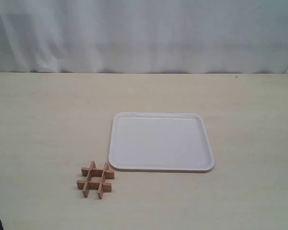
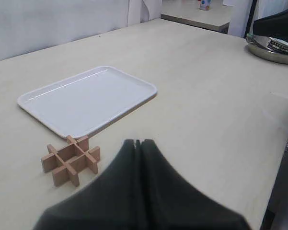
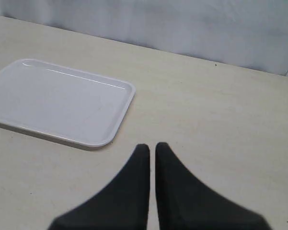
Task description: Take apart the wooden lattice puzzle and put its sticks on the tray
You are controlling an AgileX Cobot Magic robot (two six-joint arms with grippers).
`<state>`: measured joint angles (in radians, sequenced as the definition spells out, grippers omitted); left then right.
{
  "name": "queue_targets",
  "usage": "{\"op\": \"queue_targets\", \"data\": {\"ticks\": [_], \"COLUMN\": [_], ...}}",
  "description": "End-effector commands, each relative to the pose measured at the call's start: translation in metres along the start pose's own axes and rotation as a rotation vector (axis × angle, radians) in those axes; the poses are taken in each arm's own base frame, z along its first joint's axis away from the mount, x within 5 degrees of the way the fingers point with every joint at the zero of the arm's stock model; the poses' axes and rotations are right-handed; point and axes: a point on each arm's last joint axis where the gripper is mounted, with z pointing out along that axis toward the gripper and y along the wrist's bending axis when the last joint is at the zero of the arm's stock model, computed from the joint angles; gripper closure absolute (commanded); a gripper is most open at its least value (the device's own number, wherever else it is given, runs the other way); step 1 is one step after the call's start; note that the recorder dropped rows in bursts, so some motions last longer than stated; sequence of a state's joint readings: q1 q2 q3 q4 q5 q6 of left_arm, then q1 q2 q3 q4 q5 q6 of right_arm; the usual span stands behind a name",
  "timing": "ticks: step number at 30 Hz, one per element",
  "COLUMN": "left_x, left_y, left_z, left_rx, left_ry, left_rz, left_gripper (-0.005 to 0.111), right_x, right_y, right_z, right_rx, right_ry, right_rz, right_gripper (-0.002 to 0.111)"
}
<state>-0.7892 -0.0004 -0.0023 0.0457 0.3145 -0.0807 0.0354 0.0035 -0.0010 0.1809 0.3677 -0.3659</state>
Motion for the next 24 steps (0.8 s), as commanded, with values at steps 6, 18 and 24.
{"op": "queue_targets", "data": {"ticks": [6, 18, 24], "left_x": [0.0, 0.0, 0.0], "left_y": [0.0, 0.0, 0.0], "left_z": [0.0, 0.0, 0.0], "left_rx": [0.004, 0.004, 0.004], "left_ry": [-0.003, -0.003, -0.003], "left_rz": [-0.006, -0.006, -0.006], "left_gripper": [0.107, 0.107, 0.107], "right_x": [0.0, -0.012, -0.024], "right_y": [0.0, -0.001, -0.006], "right_z": [0.0, -0.001, -0.004], "right_rx": [0.001, -0.002, 0.026], "right_ry": [-0.006, -0.139, -0.282], "right_rz": [-0.01, 0.152, 0.309], "right_gripper": [0.104, 0.104, 0.104]}}
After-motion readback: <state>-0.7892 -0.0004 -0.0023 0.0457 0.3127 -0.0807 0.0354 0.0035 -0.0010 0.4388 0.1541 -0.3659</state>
